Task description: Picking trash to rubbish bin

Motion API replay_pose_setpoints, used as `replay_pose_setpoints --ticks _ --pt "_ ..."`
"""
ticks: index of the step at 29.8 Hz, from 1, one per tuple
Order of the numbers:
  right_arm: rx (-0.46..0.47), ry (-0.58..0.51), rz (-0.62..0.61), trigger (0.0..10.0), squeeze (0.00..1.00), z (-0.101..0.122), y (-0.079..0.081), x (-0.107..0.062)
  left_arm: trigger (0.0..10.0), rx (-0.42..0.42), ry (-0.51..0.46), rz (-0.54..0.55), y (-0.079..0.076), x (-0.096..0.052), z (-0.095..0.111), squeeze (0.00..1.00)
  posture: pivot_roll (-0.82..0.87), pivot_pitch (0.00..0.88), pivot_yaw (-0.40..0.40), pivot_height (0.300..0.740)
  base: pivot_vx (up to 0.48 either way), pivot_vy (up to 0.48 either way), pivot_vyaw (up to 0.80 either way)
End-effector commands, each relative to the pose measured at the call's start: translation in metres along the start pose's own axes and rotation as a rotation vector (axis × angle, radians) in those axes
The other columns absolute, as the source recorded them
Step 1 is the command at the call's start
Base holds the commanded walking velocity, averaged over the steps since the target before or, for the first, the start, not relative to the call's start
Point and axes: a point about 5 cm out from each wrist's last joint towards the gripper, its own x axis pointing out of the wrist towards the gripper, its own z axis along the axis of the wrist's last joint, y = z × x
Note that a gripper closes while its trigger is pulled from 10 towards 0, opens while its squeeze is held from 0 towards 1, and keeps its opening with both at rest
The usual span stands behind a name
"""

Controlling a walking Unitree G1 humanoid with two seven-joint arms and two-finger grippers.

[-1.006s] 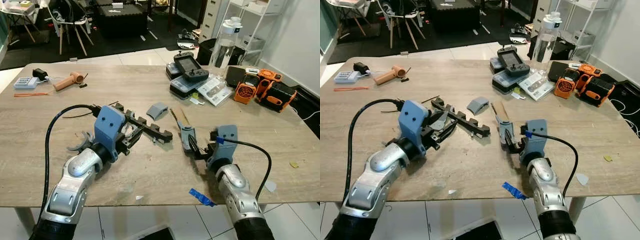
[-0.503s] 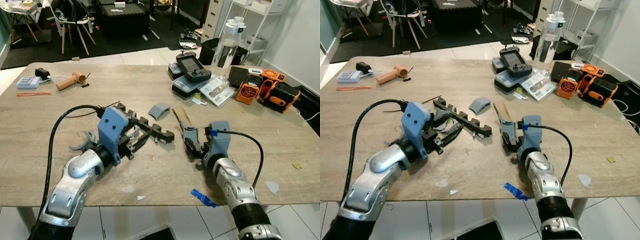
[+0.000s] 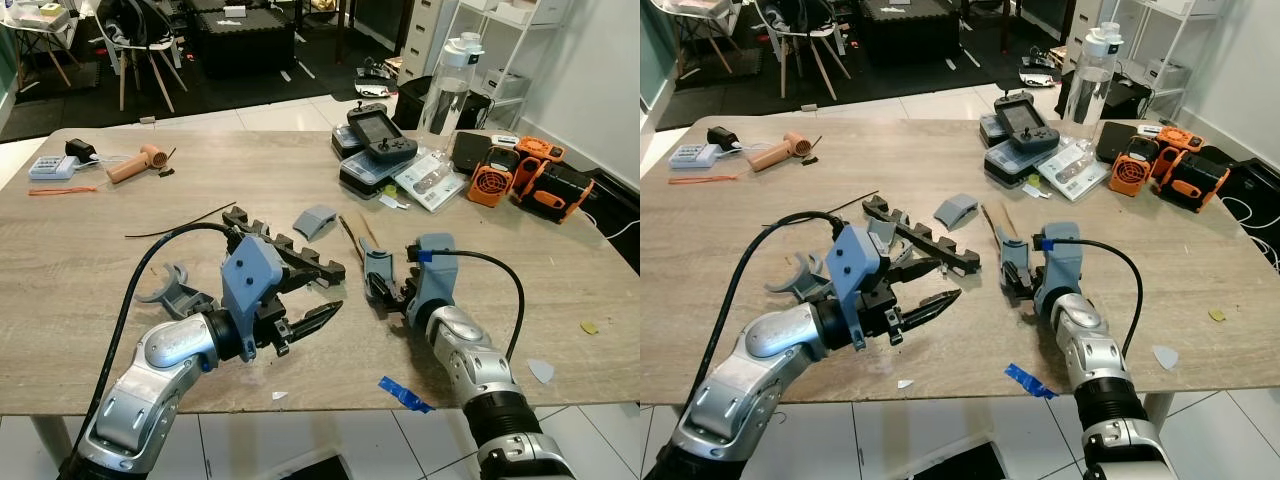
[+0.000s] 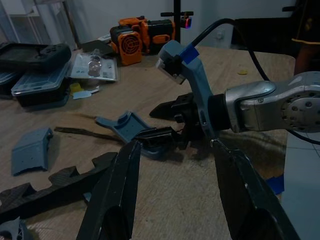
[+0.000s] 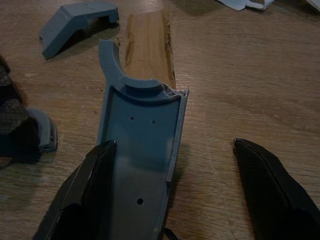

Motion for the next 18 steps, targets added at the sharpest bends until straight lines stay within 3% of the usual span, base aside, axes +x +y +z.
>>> replay_pose_setpoints --ticks 1,5,7,8,9,18 --pt "0.044 0.13 -0.006 10.0 0.0 -0.0271 -0.0027 -0.0039 10.0 0.004 0.02 -0.008 -0.0015 -0.0029 -0.0016 0.0 0.03 0.119 0.028 0.74 0.0 0.0 0.0" --pt "0.047 0.157 0.004 10.0 0.0 -0.0292 -0.0021 -0.004 10.0 0.006 0.021 -0.01 -0.0011 -0.0027 -0.0013 0.0 0.03 0.118 0.028 0.74 0.0 0.0 0.0" --pt "0.049 0.168 0.01 7.1 0.0 -0.03 -0.0017 -0.004 10.0 0.009 0.022 -0.01 -0.0009 -0.0024 -0.0011 0.0 0.03 0.12 0.028 0.74 0.0 0.0 0.0" --pt "0.047 0.17 0.01 2.9 0.0 -0.0301 -0.0018 -0.0041 10.0 0.01 0.022 -0.01 -0.0008 -0.0023 -0.001 0.0 0.03 0.12 0.028 0.74 0.0 0.0 0.0" --pt "0.051 0.171 0.012 0.0 0.0 -0.0304 -0.0017 -0.0043 10.0 0.01 0.022 -0.01 -0.0011 -0.0021 -0.001 0.0 0.03 0.12 0.028 0.74 0.0 0.0 0.0" --pt "0.069 0.183 0.009 0.0 0.0 -0.031 -0.0015 -0.0047 10.0 0.019 0.028 0.0 0.0007 -0.0017 -0.0015 0.0 0.03 0.122 0.027 0.74 0.0 0.0 0.0"
